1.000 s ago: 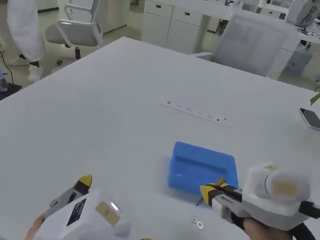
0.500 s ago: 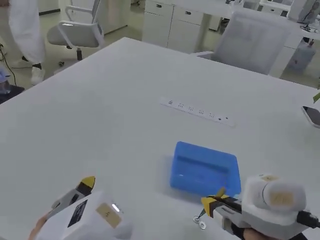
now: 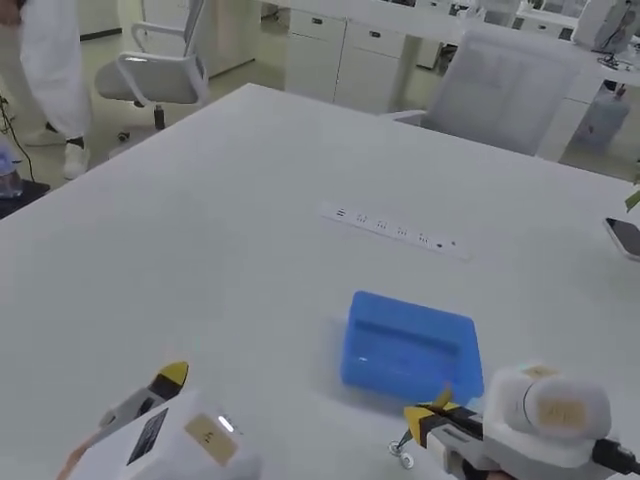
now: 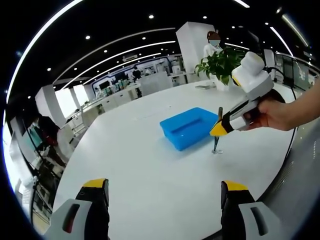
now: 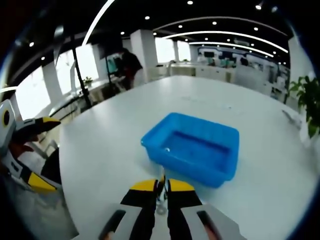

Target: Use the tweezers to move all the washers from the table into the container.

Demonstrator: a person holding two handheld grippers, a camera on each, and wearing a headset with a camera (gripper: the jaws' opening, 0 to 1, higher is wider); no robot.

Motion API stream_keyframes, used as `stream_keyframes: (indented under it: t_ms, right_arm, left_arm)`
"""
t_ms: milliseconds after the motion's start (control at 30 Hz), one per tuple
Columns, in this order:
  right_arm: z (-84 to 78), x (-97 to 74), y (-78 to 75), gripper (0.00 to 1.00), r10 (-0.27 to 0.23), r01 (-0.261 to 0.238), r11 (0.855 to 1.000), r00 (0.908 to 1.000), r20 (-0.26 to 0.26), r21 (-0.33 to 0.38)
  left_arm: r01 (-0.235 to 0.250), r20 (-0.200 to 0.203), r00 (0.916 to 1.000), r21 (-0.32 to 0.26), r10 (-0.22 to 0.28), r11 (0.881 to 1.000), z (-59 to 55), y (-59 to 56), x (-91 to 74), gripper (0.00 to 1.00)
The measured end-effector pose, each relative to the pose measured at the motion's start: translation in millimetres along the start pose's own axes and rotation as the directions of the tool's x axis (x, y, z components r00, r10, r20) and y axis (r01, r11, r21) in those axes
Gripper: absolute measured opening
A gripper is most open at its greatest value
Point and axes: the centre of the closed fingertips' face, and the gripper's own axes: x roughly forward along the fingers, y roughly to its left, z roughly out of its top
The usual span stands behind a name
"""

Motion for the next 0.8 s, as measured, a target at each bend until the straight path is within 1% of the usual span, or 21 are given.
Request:
stream_keyframes:
  t_ms: [100,167,300,500,600,667,733,800]
  right_arm:
    - [-0.3,0.3,1.5,0.03,0.009,-0.009,1.000,0.9999,-0.005,-0.001]
    - [-0.1,0.3,1.1,0.03,0.006,-0.006,1.000,1.0000,-0.007,-0.009]
    - [1.1,0.3,-0.3,0.02,0.011,-0.011,1.000,0.9999,-0.013,0.000]
    - [10.6,-5.3,-3.1,0.02,0.015,-0.015,1.000,0.9999,0.008,0.011]
    - [14.2,-10.2,-1.5,0.02,0.024,-0.024,1.000,0.9996,0.014,0.013]
    - [16.2,-12.3,-2.2,0.02,0.027,-0.027,1.000,0.9995,0.018,0.012]
    - [19.1,-14.9,-2.6,0.02,0.034,-0.034,0.999,0.9992,0.023,0.015]
    - [23.3,-19.0,-0.1,0.02,0.039,-0.040,0.999,0.9988,0.030,0.008]
  left_arm:
    - [-0.003,-0.003,1.0000,0.003,0.003,1.000,-0.2,0.5,-0.4,0.95]
    - [-0.005,0.000,1.0000,0.000,0.005,1.000,0.7,1.1,-1.2,0.95]
    - [-0.007,0.002,1.0000,-0.004,0.007,1.000,1.9,2.0,-2.2,0.95]
    - [-0.005,0.005,1.0000,-0.008,0.005,1.000,2.7,2.1,-2.7,0.96]
    - [0.004,0.012,0.9999,-0.013,-0.004,1.000,3.9,0.3,-2.5,0.96]
    - [0.005,0.011,0.9999,-0.013,-0.005,1.000,4.6,-0.1,-3.0,0.96]
    - [0.005,0.019,0.9998,-0.013,-0.004,1.000,6.5,-0.1,-3.9,0.96]
    - [0.004,0.019,0.9998,-0.015,-0.004,1.000,6.7,-0.1,-4.1,0.96]
